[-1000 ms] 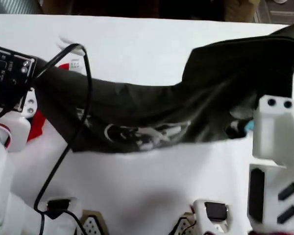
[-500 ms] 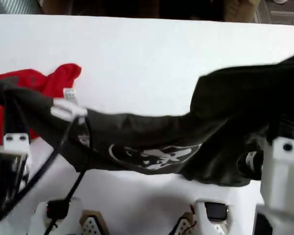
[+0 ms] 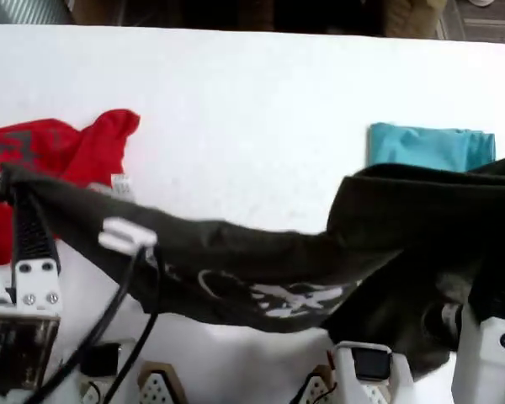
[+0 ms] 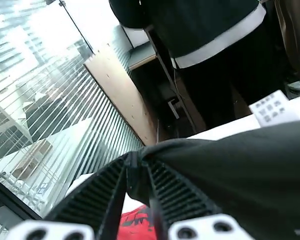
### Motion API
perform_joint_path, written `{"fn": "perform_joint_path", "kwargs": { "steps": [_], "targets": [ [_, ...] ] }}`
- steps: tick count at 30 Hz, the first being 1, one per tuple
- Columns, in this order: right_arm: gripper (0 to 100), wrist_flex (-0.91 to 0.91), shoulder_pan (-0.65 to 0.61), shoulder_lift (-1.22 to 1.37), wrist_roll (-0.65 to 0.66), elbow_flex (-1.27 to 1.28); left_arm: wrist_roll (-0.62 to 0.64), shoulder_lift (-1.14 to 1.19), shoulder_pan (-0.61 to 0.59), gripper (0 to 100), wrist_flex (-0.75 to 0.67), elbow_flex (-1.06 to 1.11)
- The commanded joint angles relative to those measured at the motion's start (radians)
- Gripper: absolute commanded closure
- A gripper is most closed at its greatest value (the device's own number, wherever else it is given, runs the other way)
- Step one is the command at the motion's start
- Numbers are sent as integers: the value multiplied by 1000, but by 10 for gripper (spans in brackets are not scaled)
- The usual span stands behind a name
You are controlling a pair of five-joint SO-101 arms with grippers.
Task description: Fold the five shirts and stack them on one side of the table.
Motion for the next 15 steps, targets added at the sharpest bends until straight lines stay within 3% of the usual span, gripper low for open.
{"fn": "perform_joint_path", "kwargs": {
  "steps": [1,6,15],
  "targets": [
    [978,-15,-1,-28,2,-14,-6,-20,-2,973,-25,22],
    [978,1,-2,-47,2,-6,-5,-49,-5,973,-25,38],
    [978,36,-2,-47,2,-8,0,-55,-212,973,-52,45]
  ]
}}
